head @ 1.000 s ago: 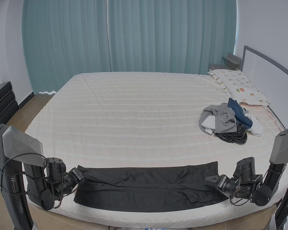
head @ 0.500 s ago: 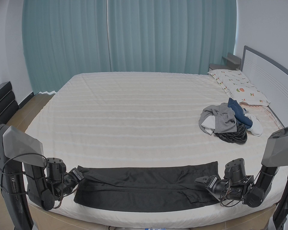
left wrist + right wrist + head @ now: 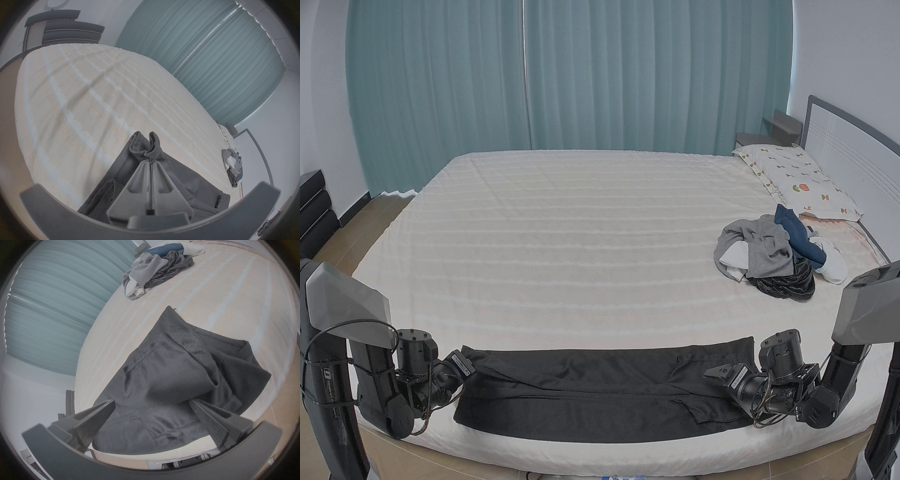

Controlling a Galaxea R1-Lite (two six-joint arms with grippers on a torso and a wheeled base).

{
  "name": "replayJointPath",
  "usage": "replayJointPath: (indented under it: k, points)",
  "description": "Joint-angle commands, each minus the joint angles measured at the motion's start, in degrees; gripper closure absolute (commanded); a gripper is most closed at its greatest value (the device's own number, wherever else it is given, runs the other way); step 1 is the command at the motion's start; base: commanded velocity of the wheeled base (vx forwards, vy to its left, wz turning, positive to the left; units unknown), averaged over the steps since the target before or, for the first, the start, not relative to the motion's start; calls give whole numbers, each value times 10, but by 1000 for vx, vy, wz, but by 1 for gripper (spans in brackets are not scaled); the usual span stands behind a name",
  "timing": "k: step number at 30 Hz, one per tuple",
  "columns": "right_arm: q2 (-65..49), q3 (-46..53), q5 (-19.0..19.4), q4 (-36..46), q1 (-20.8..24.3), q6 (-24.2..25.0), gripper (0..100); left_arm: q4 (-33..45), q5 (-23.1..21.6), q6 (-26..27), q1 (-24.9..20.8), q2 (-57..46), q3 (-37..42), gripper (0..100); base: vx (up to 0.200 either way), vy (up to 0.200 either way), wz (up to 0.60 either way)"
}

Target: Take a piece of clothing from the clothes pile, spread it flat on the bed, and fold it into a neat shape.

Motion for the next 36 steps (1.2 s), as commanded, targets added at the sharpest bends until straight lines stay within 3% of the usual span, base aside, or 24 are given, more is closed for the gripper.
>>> replayJointPath:
  k: [1,7,8,27,35,36]
  points:
    - [18,-7,-1,0,-16,-2,0,0,0,0,0,0,0,100,0,0,0]
    - [28,-11,-1,0,-24,-1,0,0,0,0,0,0,0,100,0,0,0]
    - [31,-12,-1,1,-27,-1,100,-1,0,0,0,0,0,100,0,0,0]
    - [-11,-44,-3,24,-52,-10,100,0,1,-1,0,-2,-34,100,0,0,0]
    - [-27,-102,-2,21,-61,-11,100,0,2,-1,2,-4,-76,100,0,0,0]
    - [-22,-157,-2,14,-85,-15,100,0,9,-1,7,-4,-108,100,0,0,0]
